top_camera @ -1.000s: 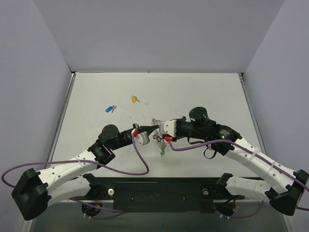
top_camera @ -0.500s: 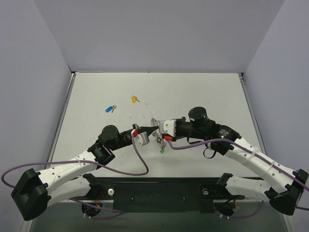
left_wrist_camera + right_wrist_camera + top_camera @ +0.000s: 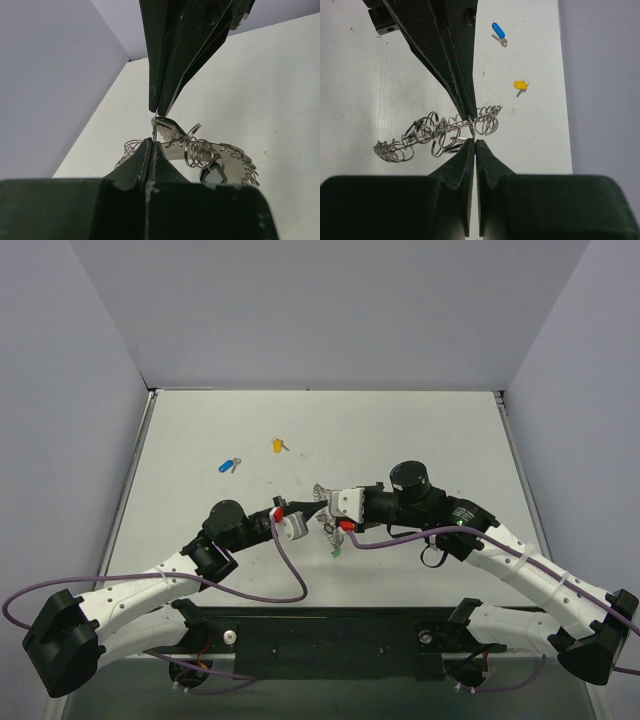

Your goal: Put the keys on the keyring

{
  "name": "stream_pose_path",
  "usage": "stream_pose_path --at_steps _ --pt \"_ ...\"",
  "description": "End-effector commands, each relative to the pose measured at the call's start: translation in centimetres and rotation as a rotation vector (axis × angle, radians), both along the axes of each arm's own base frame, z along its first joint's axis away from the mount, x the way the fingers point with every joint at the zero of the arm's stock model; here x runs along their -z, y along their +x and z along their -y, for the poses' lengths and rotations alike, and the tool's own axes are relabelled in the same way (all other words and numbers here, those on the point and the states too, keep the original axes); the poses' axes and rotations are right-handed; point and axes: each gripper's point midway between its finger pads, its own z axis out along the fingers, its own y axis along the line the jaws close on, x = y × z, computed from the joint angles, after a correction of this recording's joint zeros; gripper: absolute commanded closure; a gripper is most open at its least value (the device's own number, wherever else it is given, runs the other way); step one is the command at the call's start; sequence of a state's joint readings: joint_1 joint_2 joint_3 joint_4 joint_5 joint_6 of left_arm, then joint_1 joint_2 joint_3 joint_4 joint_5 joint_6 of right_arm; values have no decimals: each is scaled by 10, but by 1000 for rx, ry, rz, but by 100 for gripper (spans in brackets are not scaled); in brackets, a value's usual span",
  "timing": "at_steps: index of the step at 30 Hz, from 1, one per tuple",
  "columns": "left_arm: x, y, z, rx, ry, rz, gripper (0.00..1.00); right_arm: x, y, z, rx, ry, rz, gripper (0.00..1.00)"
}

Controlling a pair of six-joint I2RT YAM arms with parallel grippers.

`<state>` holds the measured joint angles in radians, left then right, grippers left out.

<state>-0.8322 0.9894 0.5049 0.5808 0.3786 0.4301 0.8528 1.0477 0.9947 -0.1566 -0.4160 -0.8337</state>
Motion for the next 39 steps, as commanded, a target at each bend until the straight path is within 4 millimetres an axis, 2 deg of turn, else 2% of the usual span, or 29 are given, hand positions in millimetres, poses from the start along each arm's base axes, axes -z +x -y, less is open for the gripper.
stream_pose_path --at_steps 1,39 --pt "-48 -8 -2 24 -129 100 100 -3 -4 -11 -33 32 -9 100" --pt "-53 -14 -3 51 -158 94 100 -1 -5 -13 -29 41 -27 100"
